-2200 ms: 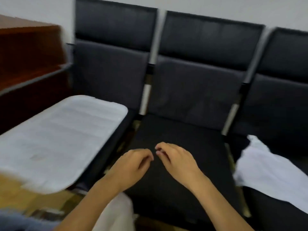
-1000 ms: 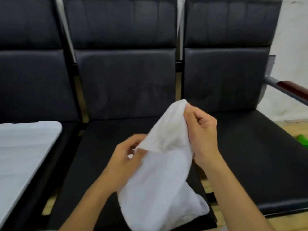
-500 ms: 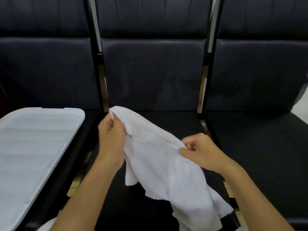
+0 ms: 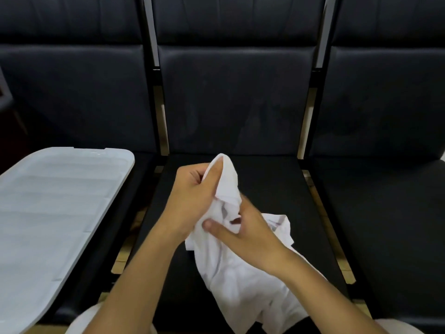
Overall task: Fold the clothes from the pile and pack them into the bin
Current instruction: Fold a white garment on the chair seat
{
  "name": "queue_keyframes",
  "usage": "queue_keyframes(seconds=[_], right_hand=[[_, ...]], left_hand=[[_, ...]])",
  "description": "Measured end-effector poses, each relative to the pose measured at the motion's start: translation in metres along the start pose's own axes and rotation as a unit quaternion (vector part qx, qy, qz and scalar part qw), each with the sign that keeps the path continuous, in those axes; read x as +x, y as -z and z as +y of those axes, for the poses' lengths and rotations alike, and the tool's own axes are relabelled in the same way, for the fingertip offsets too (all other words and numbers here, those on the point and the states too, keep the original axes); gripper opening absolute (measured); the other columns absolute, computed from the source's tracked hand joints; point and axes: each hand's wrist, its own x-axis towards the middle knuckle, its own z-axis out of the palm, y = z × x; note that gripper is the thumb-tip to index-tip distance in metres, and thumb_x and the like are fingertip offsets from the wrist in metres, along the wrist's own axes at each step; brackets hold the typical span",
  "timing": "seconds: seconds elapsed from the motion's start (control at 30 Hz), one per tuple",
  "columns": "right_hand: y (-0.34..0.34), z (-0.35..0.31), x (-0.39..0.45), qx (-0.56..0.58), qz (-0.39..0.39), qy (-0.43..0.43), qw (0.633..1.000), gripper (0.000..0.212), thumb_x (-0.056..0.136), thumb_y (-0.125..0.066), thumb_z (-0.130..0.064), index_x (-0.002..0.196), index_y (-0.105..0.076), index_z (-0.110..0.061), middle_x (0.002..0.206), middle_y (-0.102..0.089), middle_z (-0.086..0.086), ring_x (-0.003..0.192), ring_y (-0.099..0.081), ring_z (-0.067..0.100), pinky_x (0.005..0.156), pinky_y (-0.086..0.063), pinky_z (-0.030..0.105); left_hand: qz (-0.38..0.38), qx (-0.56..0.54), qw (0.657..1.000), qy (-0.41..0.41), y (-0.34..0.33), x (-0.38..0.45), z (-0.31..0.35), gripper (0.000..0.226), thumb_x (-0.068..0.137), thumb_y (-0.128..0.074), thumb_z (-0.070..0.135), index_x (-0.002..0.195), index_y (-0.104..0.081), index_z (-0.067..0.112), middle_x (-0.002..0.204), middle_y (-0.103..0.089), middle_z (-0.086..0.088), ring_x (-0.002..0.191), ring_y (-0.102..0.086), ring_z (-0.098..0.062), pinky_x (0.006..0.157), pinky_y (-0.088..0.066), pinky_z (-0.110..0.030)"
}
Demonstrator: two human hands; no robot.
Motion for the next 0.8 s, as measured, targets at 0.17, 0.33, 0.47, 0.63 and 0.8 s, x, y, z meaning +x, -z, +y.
queue_keyframes(seconds=[0.17, 0.33, 0.47, 0.63, 0.8], right_hand=[[0.016, -0.004, 0.007, 0.045, 0.105, 0.089, 0.989, 0.014, 0.098, -0.058, -0.024, 0.089, -0.068, -0.023, 0.089, -0.064, -0.012, 0.079, -0.062, 0.003, 0.066, -0.05, 0.018], [0.024, -0.016, 0.008, 0.073, 0.161, 0.092, 0.98, 0.044, 0.103, -0.04, -0.028, 0.061, -0.042, -0.016, 0.051, -0.039, -0.011, 0.047, -0.037, 0.002, 0.047, -0.03, 0.012], [0.025, -0.017, 0.009, 0.065, 0.077, 0.095, 0.99, 0.045, 0.098, -0.042, -0.039, 0.081, -0.065, -0.004, 0.069, -0.063, 0.009, 0.059, -0.057, 0.026, 0.052, -0.046, 0.031], [0.038, -0.017, 0.007, 0.055, 0.019, 0.055, 0.997, 0.039, 0.097, -0.052, -0.039, 0.094, -0.071, -0.005, 0.08, -0.065, 0.02, 0.066, -0.059, 0.022, 0.058, -0.046, 0.032], [0.064, -0.007, 0.003, 0.034, -0.087, -0.019, 0.995, 0.018, 0.093, -0.067, -0.018, 0.11, -0.068, -0.022, 0.104, -0.073, -0.005, 0.096, -0.071, 0.012, 0.084, -0.06, 0.033]], left_hand=[[-0.037, 0.084, 0.995, 0.028, 0.017, 0.003, -0.006, 0.041, 0.097, -0.055, 0.037, 0.071, -0.074, 0.012, 0.069, -0.07, -0.004, 0.064, -0.065, -0.014, 0.062, -0.05, -0.024], [-0.09, 0.088, 0.992, 0.034, 0.029, 0.005, -0.004, 0.014, 0.091, -0.067, 0.029, 0.103, -0.07, 0.036, 0.096, -0.07, 0.011, 0.092, -0.067, -0.004, 0.08, -0.052, -0.026], [-0.228, 0.049, 0.971, 0.062, 0.019, -0.001, -0.005, 0.079, 0.071, -0.082, 0.035, 0.139, -0.043, 0.042, 0.118, -0.064, 0.012, 0.109, -0.066, -0.009, 0.086, -0.058, -0.032], [-0.139, 0.059, 0.989, -0.003, 0.011, 0.001, -0.005, 0.017, 0.083, -0.073, 0.03, 0.097, -0.071, 0.021, 0.093, -0.073, 0.0, 0.09, -0.071, -0.015, 0.078, -0.058, -0.031], [-0.099, 0.079, 0.992, -0.025, 0.016, 0.003, -0.009, 0.016, 0.097, -0.058, 0.025, 0.084, -0.053, 0.018, 0.079, -0.059, 0.001, 0.075, -0.056, -0.016, 0.069, -0.048, -0.031]])
